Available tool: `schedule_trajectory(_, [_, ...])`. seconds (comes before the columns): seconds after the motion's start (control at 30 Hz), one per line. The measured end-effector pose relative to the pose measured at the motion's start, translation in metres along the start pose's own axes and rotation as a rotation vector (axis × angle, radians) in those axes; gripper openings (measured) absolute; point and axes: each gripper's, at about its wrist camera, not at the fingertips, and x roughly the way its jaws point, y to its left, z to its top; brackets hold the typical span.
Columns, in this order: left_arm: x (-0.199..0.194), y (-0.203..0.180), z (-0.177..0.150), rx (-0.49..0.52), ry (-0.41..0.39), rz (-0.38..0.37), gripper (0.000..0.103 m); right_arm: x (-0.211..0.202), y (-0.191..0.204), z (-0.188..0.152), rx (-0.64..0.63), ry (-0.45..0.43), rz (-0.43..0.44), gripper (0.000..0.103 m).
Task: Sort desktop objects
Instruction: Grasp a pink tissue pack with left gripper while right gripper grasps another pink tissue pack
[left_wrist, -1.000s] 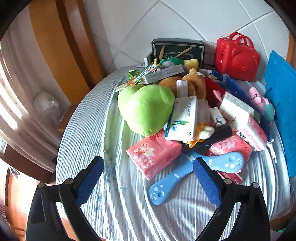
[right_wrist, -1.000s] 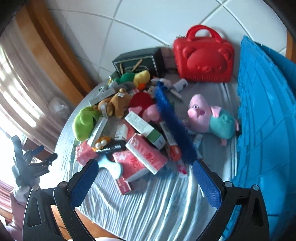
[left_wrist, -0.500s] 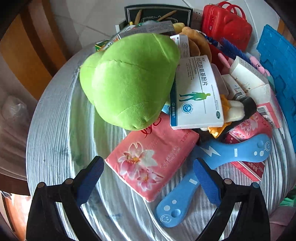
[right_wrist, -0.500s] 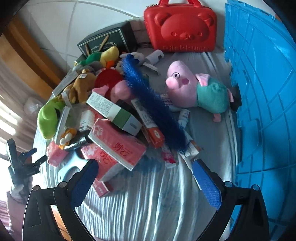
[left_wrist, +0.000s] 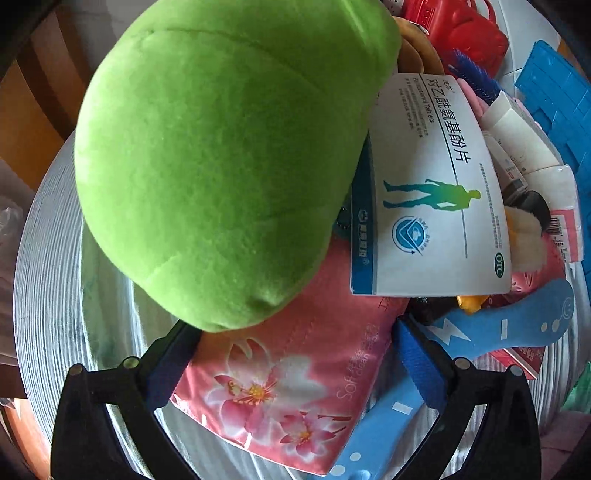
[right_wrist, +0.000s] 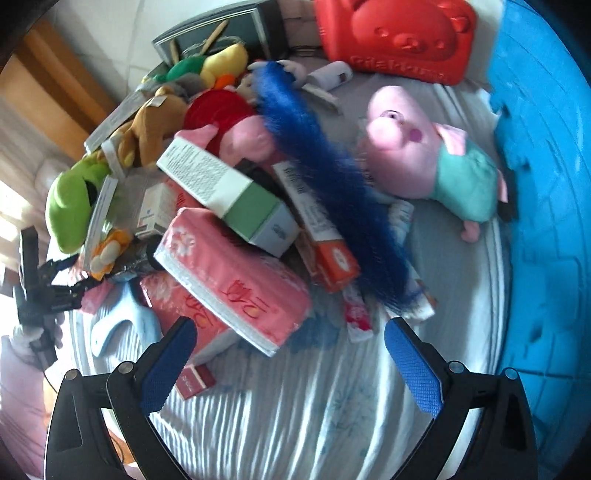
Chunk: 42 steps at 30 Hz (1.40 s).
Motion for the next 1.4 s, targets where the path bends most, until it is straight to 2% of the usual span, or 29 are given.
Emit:
schedule_trajectory(0.13, [-0.001,-0.005,-0.005,0.0,-0.003,0.03,0.103,0.008,0.03,0.01,-0.091,-0.031,-0.01,0.103])
schedule_trajectory(0.27, [-0.012,0.001,-0.019,-0.105,-0.011,0.054,0.099,0.011,0.06,0.017,-0.166,-0.055,0.028,0.103])
schedule_trajectory(0.43, [-0.031,0.017,-0.057,-0.278,-0.012,0.125,0.099,0.015,0.082,0.021,-0.227,-0.066,0.069,0.103])
schedule_trajectory(0.57, [-0.038,0.03,-0.079,-0.381,-0.049,0.1,0.1,0.017,0.073,0.021,-0.198,-0.061,0.031,0.103])
schedule_trajectory(0.77, [-0.028,0.018,-0.062,-0.378,-0.043,0.108,0.102,0.027,0.038,0.016,-0.147,-0.011,-0.034,0.103])
schedule_trajectory(1.0, [-0.05,0.009,-0.067,-0.439,-0.077,0.126,0.096,0.048,0.032,0.012,-0.186,0.01,-0.076,0.103])
schedule_trajectory(1.07, [-0.06,0.004,-0.068,-0.435,-0.099,0.131,0.096,0.054,0.037,0.012,-0.211,0.012,-0.073,0.094])
schedule_trajectory(1.13, [-0.07,-0.005,-0.068,-0.421,-0.115,0.146,0.096,0.062,0.04,0.013,-0.222,0.017,-0.071,0.092])
schedule_trajectory(1.2, [-0.083,-0.015,-0.067,-0.401,-0.134,0.156,0.096,0.072,0.042,0.014,-0.221,0.03,-0.073,0.07])
schedule_trajectory(1.27, [-0.097,-0.027,-0.067,-0.384,-0.164,0.158,0.096,0.069,0.047,0.01,-0.237,0.017,-0.085,0.066])
schedule_trajectory(1.3, [-0.105,-0.032,-0.068,-0.378,-0.182,0.159,0.096,0.064,0.048,0.008,-0.235,0.002,-0.073,0.064])
schedule_trajectory(1.33, [-0.105,-0.021,-0.064,-0.368,-0.197,0.158,0.096,0.057,0.048,0.006,-0.228,-0.018,-0.053,0.061])
schedule_trajectory(1.4, [-0.118,-0.031,-0.062,-0.34,-0.232,0.159,0.096,0.042,0.045,0.0,-0.208,-0.052,-0.029,0.061])
